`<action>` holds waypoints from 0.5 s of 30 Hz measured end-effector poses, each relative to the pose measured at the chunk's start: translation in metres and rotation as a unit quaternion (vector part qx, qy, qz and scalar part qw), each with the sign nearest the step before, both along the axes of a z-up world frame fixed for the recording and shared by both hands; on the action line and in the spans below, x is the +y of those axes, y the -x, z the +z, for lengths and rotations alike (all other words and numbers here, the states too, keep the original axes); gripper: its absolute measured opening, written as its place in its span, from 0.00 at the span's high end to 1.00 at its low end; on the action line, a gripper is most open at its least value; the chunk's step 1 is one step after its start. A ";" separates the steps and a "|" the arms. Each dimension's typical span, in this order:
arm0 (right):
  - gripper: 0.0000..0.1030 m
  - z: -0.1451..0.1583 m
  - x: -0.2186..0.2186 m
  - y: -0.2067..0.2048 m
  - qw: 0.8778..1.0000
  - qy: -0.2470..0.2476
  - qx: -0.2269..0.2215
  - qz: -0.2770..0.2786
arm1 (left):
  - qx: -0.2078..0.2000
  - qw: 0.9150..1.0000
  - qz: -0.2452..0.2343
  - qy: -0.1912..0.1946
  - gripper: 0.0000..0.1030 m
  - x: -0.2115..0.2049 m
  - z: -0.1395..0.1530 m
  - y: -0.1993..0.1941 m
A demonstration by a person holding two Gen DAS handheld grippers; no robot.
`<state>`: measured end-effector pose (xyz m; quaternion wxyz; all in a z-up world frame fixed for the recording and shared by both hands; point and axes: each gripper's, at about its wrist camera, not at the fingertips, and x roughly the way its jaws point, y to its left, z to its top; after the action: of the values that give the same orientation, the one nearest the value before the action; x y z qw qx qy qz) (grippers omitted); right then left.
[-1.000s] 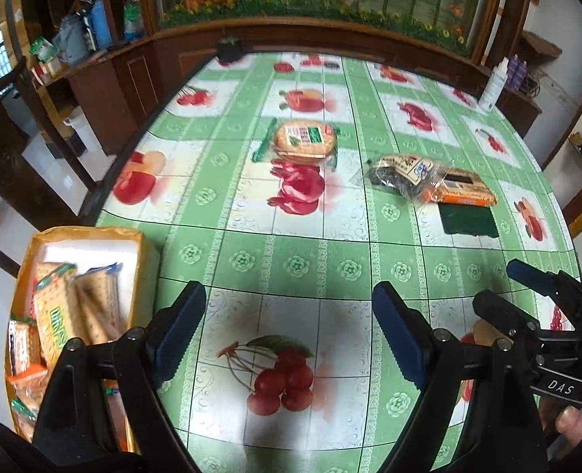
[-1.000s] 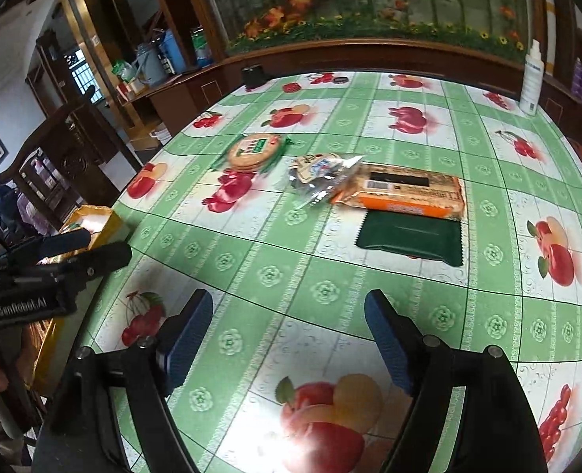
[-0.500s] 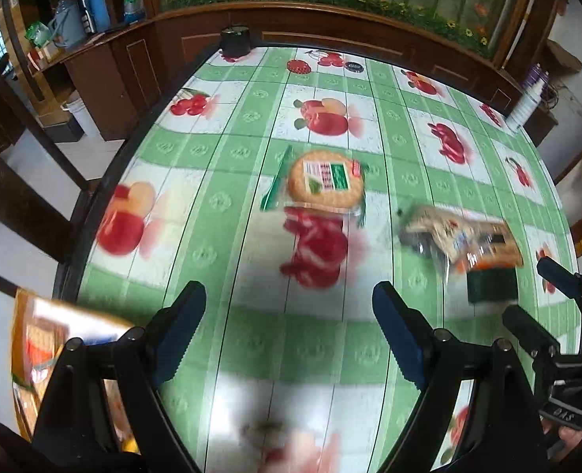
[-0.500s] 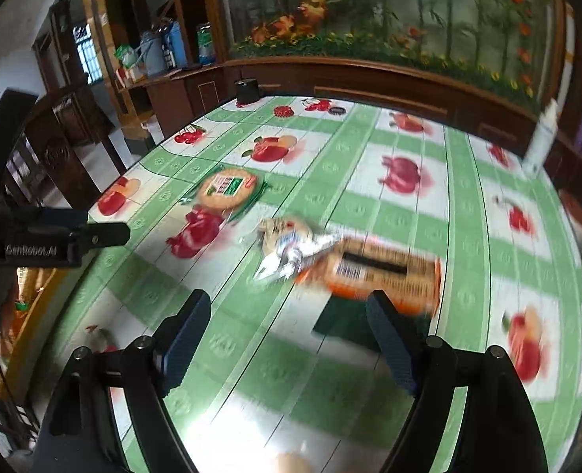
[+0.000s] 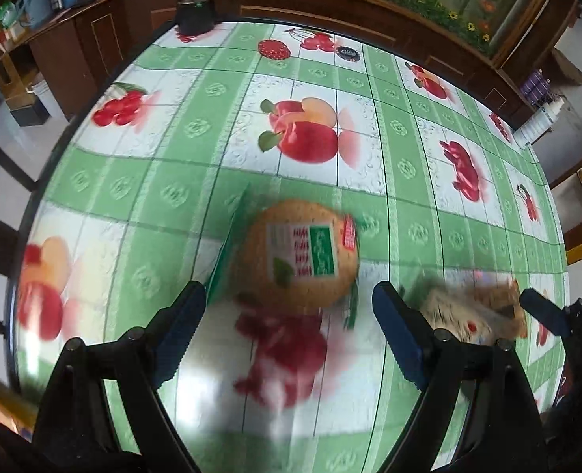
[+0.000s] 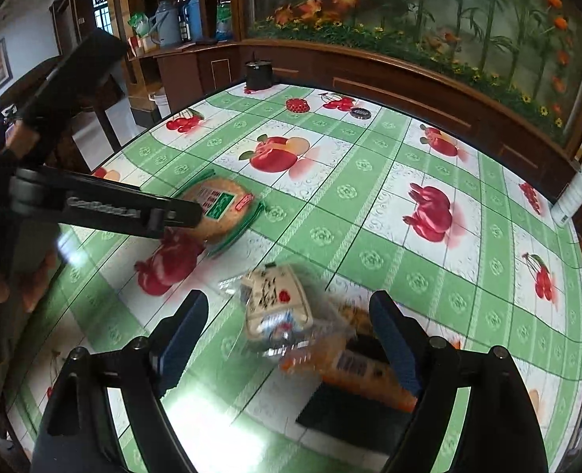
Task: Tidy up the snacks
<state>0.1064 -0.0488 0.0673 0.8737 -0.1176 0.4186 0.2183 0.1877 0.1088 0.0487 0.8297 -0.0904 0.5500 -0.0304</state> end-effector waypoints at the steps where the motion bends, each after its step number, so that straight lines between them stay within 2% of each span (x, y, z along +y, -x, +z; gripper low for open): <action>1: 0.18 -0.001 0.002 -0.003 1.000 0.001 0.001 0.001 | 0.000 1.000 -0.001 0.004 0.16 0.000 -0.003 -0.004; 5: 0.17 -0.006 0.006 -0.012 1.000 0.007 0.002 0.004 | 0.008 1.000 -0.005 0.018 0.16 -0.006 -0.014 -0.015; 8: 0.15 -0.009 0.009 -0.016 1.000 0.007 0.006 0.008 | 0.003 1.000 -0.019 -0.009 0.15 -0.016 -0.017 -0.021; 9: 0.11 -0.011 0.011 -0.016 1.000 0.009 0.006 0.011 | 0.002 1.000 -0.024 -0.015 0.14 -0.020 -0.017 -0.022; 10: 0.03 -0.012 0.013 -0.017 1.000 0.013 0.008 0.015 | 0.002 1.000 -0.025 -0.017 0.13 -0.021 -0.017 -0.023; 11: 0.00 -0.013 0.015 -0.018 1.000 0.016 0.009 0.016 | 0.002 1.000 -0.024 -0.019 0.12 -0.022 -0.018 -0.025; 15: 0.01 -0.018 0.019 -0.020 0.999 0.022 0.012 0.020 | 0.003 0.999 -0.012 -0.030 0.12 -0.017 -0.021 -0.029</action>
<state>0.1266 -0.0293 0.0496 0.8611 -0.1424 0.4316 0.2278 0.2166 0.0913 0.0279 0.8302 -0.0594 0.5538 -0.0234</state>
